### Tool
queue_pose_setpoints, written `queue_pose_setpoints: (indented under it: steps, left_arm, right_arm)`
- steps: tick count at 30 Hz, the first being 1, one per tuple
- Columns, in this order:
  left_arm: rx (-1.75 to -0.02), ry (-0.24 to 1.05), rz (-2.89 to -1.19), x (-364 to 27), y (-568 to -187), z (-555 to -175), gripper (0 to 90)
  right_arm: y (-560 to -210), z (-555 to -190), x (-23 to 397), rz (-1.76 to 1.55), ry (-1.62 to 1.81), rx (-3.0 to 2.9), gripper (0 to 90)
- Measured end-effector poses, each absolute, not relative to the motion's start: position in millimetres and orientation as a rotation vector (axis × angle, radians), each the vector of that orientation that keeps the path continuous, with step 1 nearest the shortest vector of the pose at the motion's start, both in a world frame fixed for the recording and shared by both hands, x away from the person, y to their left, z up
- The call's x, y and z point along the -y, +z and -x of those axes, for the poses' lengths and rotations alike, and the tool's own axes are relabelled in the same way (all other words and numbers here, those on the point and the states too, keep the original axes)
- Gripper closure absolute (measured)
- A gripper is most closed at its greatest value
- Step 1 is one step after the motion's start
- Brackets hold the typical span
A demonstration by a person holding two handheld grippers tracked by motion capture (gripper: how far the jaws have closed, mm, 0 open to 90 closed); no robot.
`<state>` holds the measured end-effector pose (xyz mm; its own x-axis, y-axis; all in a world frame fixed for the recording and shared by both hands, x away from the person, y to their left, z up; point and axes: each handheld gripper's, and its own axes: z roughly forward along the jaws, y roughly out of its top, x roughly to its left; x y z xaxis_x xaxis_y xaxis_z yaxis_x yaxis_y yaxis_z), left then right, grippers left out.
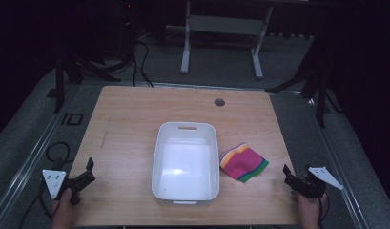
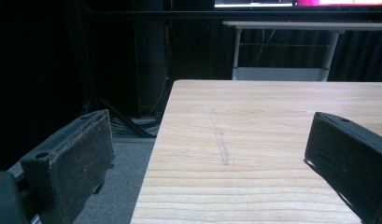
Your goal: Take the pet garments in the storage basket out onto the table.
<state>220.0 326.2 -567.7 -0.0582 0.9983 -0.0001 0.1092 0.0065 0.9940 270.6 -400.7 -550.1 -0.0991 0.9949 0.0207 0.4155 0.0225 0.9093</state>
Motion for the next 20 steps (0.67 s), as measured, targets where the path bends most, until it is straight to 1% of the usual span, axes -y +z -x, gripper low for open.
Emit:
queue_pose_setpoints:
  steps: [6,10,20]
  left_arm:
    - [-1.333,1.197,-1.260,-326.0,-567.7,-219.9,1.8]
    - [-1.332,1.195,-1.261,-326.2,-567.7,-220.0,1.8]
    - [-1.336,1.192,-1.260,-326.4,-567.6,-220.2,1.8]
  right_arm:
    - [-552.0,-262.8,399.6,-1.442,1.034,-1.552,12.6]
    - [-553.6,-264.0,402.9,-1.490,1.026,-1.515,12.8]
    - [-554.9,-265.4,400.5,-1.473,1.000,-1.524,13.3]
